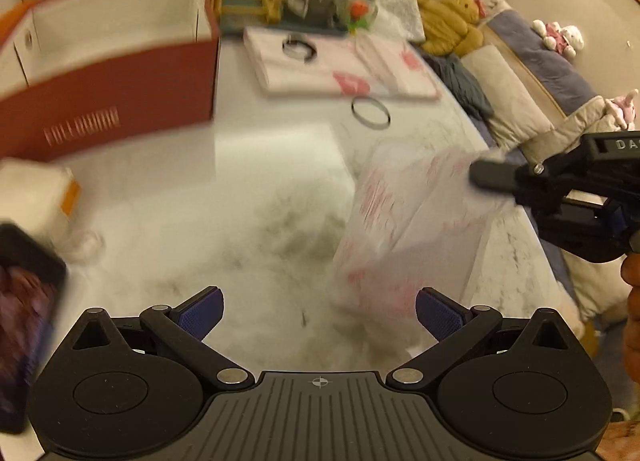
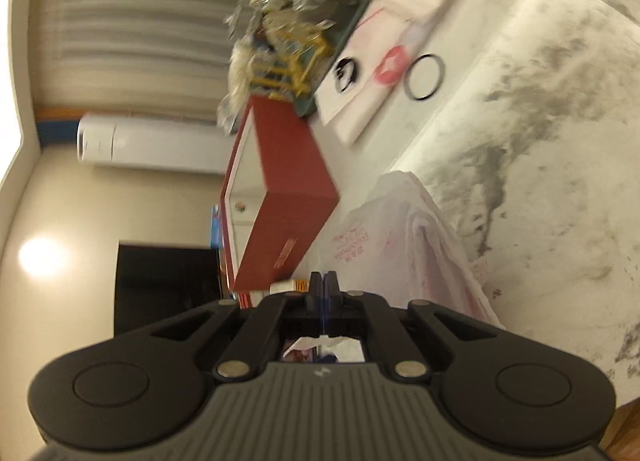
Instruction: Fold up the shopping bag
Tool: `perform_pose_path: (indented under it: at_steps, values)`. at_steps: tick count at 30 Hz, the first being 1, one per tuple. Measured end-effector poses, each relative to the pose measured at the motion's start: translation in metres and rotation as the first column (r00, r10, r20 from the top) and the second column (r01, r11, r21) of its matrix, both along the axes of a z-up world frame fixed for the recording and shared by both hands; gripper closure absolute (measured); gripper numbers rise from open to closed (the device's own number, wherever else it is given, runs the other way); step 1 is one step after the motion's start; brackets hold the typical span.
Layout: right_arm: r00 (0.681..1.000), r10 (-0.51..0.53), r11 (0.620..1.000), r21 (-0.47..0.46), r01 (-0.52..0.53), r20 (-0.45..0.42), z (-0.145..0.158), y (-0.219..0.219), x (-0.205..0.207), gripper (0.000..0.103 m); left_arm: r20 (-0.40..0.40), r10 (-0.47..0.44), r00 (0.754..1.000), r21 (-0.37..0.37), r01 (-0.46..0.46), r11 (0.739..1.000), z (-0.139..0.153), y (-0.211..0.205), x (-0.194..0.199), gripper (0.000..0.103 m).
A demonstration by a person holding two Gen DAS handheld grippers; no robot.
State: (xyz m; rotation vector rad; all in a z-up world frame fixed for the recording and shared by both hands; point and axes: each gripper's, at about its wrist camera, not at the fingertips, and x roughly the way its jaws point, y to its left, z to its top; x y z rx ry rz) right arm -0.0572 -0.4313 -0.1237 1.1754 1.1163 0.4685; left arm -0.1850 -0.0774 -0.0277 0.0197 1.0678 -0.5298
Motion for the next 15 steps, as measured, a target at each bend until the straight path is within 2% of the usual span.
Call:
perform_pose_path:
  at_steps: [4, 6, 7, 8, 9, 10, 11, 12, 13, 15]
  values:
    - [0.983, 0.163, 0.986, -0.050, -0.159, 0.087, 0.022, 0.004, 0.015, 0.103, 0.071, 0.001, 0.997, -0.018, 0.001, 1.000, 0.014, -0.019, -0.006, 0.001]
    - [0.959, 0.232, 0.972, -0.071, -0.223, 0.164, 0.038, 0.005, 0.018, 0.102, 0.107, 0.001, 0.994, -0.027, 0.001, 1.000, 0.021, -0.029, -0.009, 0.020]
    - [0.945, 0.254, 0.967, -0.085, -0.242, 0.206, 0.047, 0.003, 0.017, 0.102, 0.124, 0.002, 0.992, -0.031, 0.002, 1.000, 0.024, -0.034, -0.010, 0.045]
    - [0.928, 0.263, 0.964, -0.114, -0.241, 0.263, 0.059, -0.001, 0.013, 0.102, 0.142, 0.003, 0.990, -0.035, 0.002, 0.999, 0.028, -0.039, -0.011, 0.060]
    - [0.901, 0.264, 0.962, -0.155, -0.223, 0.344, 0.075, -0.005, 0.005, 0.102, 0.160, 0.003, 0.987, -0.040, 0.003, 0.999, 0.031, -0.044, -0.013, 0.061]
    - [0.855, 0.276, 0.958, -0.194, -0.209, 0.440, 0.093, -0.009, -0.004, 0.102, 0.177, 0.004, 0.984, -0.044, 0.004, 0.999, 0.035, -0.049, -0.014, 0.061]
    - [0.786, 0.301, 0.950, -0.244, -0.197, 0.540, 0.114, -0.012, -0.016, 0.102, 0.195, 0.007, 0.981, -0.060, 0.005, 0.998, 0.039, -0.054, -0.016, 0.061]
    - [0.756, 0.316, 0.944, -0.268, -0.191, 0.574, 0.123, -0.014, -0.021, 0.102, 0.212, 0.012, 0.977, -0.089, 0.007, 0.996, 0.045, -0.059, -0.018, 0.061]
    - [0.740, 0.326, 0.940, -0.285, -0.188, 0.588, 0.129, -0.015, -0.025, 0.102, 0.225, 0.019, 0.974, -0.113, 0.007, 0.994, 0.050, -0.063, -0.020, 0.061]
    - [0.707, 0.348, 0.931, -0.319, -0.180, 0.615, 0.139, -0.017, -0.032, 0.102, 0.241, 0.018, 0.970, -0.114, 0.010, 0.993, 0.057, -0.067, -0.024, 0.061]
